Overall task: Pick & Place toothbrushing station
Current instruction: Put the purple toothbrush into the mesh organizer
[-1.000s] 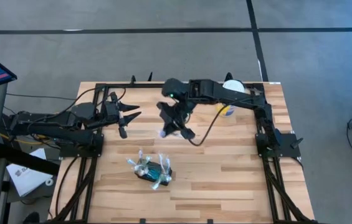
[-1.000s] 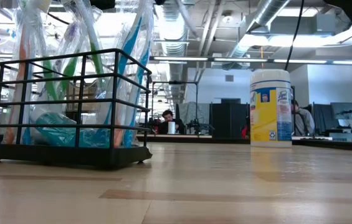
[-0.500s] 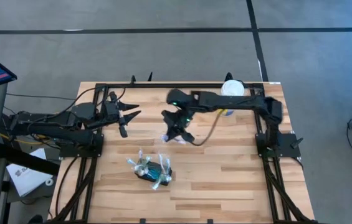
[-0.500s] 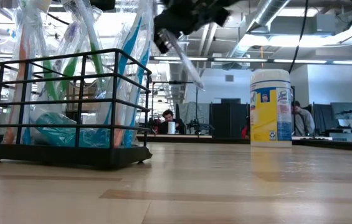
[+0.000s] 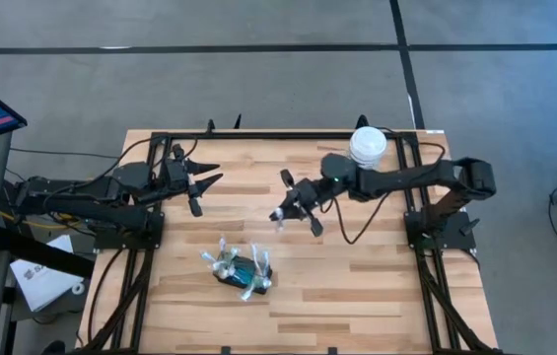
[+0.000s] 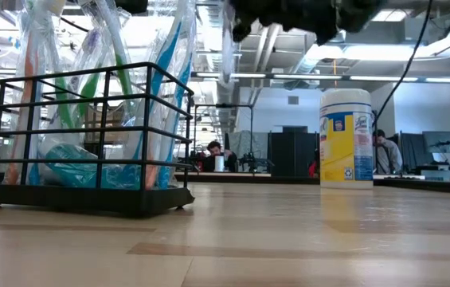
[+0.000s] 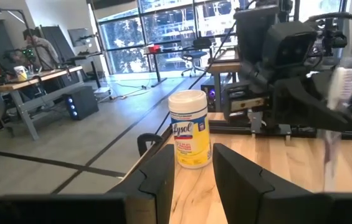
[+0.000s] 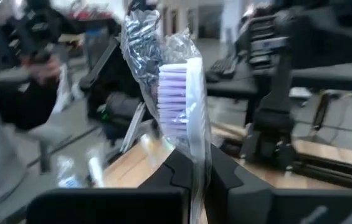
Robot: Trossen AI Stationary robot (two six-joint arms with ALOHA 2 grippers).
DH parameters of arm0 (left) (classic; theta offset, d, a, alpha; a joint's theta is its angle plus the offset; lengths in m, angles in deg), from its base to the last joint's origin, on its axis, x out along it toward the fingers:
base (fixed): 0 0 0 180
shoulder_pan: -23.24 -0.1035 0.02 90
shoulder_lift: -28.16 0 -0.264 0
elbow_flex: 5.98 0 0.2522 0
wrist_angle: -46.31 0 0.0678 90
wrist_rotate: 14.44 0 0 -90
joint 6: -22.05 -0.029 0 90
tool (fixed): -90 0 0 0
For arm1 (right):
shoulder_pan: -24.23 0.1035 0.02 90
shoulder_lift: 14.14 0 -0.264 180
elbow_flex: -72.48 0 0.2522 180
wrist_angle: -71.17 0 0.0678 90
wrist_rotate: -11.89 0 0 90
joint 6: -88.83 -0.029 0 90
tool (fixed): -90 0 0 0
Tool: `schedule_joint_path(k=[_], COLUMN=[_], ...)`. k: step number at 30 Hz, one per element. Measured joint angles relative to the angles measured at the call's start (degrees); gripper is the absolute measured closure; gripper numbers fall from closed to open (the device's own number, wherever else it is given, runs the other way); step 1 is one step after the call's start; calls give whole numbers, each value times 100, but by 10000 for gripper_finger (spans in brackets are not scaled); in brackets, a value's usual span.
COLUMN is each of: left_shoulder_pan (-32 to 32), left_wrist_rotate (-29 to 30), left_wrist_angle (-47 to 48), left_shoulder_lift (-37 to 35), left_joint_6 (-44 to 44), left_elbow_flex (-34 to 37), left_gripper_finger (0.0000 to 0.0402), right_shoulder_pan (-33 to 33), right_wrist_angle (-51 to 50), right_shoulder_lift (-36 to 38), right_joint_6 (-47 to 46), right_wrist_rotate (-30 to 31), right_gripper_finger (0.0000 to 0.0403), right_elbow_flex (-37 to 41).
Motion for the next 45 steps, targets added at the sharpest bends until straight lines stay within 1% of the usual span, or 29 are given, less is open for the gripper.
schedule_joint_path(k=[2, 3, 5, 9, 15, 20, 23, 26, 28, 31, 35, 38, 42, 45], left_shoulder_pan=[-1, -1, -1, -1, -3, -3, -3, -3, -3, -3, -3, -3, -3, -3], left_wrist_rotate=[0, 0, 1, 0, 0, 0, 0, 0, 0, 0, 0, 0, 0, 0], left_wrist_angle=[-2, -3, -3, -6, -12, -22, -38, -42, -46, -56, -87, -86, -86, -87], left_shoulder_lift=[0, 0, 0, 0, 0, 0, 0, 1, 0, 2, 2, 2, 2, 2], left_joint_6=[0, 0, 0, 0, 4, 13, 15, 15, 15, 16, 17, 40, 65, 63], left_elbow_flex=[0, 0, 0, 0, 0, 0, 0, 0, 0, 0, 0, 0, 0, 0], left_gripper_finger=[298, 298, 298, 298, 298, 298, 298, 298, 298, 298, 298, 298, 298, 298], right_shoulder_pan=[88, 164, 294, 550, 989, 1264, 1414, 1557, 1610, 1624, 1626, 1625, 1695, 1782], right_wrist_angle=[516, 706, 829, 857, 808, 680, 684, 892, 982, 1405, 1628, 1623, 1600, 1609], right_shoulder_lift=[-2, -2, -2, -2, -2, -2, -2, -182, -295, -639, -1052, -1152, -1147, -1147], right_joint_6=[-237, -294, -301, -301, -172, -170, -143, -92, -106, -152, -234, -413, -337, -233], right_wrist_rotate=[240, 457, 743, 837, 1321, 1875, 2018, 2269, 2312, 2323, 2322, 2322, 2326, 2321], right_gripper_finger=[396, 396, 399, 396, 399, 394, 399, 396, 394, 398, 395, 395, 399, 395], right_elbow_flex=[216, 280, 344, 353, 353, 353, 353, 340, 350, 250, 124, 32, 30, 30])
